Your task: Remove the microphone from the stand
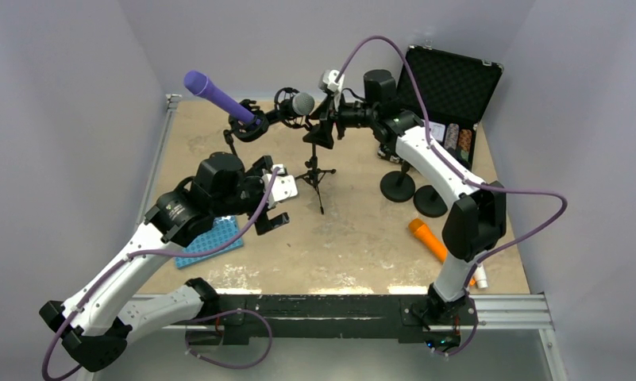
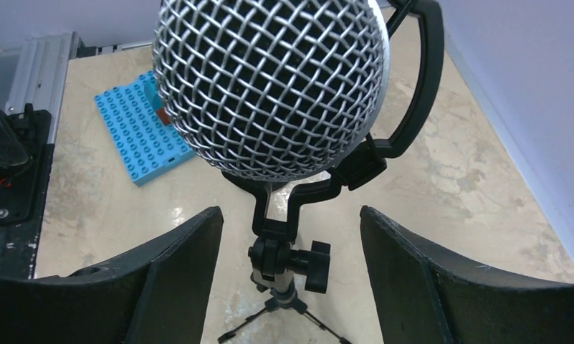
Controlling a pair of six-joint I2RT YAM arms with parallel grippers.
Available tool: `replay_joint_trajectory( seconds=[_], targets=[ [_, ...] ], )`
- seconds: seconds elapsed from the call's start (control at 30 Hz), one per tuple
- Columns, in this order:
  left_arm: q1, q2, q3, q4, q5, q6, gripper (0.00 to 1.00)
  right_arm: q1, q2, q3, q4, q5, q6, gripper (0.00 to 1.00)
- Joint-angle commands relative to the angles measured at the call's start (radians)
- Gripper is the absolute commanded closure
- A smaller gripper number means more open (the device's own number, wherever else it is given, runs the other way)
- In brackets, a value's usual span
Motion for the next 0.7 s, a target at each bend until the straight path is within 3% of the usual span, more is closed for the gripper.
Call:
replay_joint_trajectory(
  seconds=[0.0,0.57,0.67],
  targets=[
    [0.008,-0.005,0.03,0.008,0.0,0.006,0.0,0.009,0.003,-0.017,0.064,0.035,0.052,0.27],
    [0.008,0.014,0.025,0.037,0.003,0.004,0.0,0.008,0.021,-0.018,0.062,0.097,0.073,0.48],
    [0.008,0.016,0.025,0.037,0.005,0.004,0.0,0.007,0.019,-0.018,0.05,0.097,0.067,0.61]
  ],
)
